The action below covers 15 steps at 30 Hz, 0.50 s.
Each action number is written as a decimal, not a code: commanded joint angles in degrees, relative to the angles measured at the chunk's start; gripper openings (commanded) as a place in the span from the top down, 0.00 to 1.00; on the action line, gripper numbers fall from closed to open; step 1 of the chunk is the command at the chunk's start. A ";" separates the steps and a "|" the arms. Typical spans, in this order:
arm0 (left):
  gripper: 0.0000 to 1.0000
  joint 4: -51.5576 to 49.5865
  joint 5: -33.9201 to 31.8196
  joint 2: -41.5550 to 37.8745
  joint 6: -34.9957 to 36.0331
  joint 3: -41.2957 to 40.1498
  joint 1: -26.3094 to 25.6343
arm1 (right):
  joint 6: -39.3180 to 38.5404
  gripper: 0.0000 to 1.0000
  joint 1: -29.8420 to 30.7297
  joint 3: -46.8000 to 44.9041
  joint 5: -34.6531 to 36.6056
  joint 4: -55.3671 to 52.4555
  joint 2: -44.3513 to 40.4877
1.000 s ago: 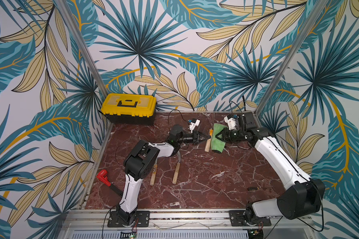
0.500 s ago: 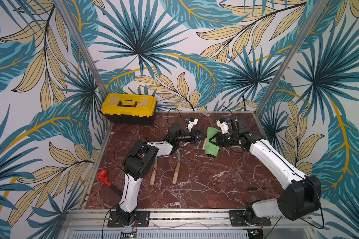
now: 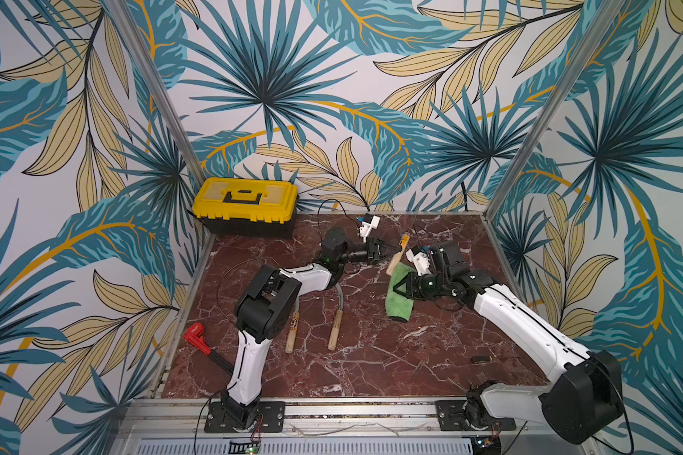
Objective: Wipe small sickles with rags
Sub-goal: Wipe the small sickle.
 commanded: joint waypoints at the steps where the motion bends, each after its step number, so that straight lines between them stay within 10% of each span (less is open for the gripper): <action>1: 1.00 3.05 0.10 -2.53 0.87 -1.23 -0.62 | -1.27 0.84 -3.51 1.89 2.00 -3.21 -1.68; 15: 1.00 3.05 0.12 -5.53 2.21 -6.28 -0.62 | -6.60 0.84 -9.60 18.06 -5.36 -5.65 9.55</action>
